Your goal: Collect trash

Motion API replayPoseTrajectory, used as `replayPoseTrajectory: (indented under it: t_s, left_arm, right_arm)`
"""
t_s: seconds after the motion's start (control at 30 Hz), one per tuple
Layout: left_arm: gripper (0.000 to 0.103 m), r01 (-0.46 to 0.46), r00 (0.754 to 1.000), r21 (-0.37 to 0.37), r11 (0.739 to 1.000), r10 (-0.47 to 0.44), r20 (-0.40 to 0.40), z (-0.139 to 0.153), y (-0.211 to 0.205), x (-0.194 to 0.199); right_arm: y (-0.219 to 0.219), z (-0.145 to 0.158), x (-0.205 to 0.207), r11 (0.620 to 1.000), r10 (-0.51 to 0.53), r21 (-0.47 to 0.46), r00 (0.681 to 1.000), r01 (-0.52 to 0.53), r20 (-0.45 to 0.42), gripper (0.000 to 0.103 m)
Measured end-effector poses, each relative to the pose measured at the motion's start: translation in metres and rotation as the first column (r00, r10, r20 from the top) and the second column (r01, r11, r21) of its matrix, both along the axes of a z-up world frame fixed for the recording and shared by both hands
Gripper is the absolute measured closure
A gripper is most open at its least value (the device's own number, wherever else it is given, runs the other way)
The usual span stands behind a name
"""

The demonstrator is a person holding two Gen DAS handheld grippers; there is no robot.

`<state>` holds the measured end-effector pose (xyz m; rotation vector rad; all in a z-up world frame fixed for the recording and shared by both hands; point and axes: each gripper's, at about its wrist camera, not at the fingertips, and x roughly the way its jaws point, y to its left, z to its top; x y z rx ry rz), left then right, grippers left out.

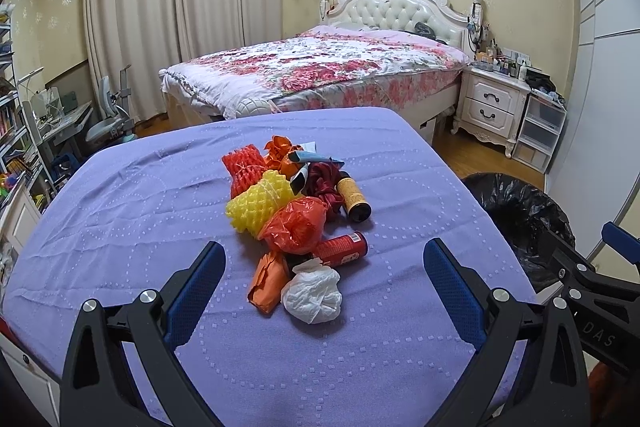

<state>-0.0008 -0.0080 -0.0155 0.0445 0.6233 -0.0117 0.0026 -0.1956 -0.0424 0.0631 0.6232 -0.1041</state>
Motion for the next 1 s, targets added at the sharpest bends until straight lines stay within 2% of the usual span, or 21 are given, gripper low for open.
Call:
replayPoseTrajectory:
  t_s: [1.0]
  left_arm:
    - [0.006, -0.001, 1.0, 0.001, 1.0, 0.001, -0.004, -0.0005, 0.0002, 0.0003]
  right_arm:
    - [-0.0008, -0.0012, 0.0009, 1.0, -0.006, 0.005, 1.0, 0.006, 0.003, 0.004]
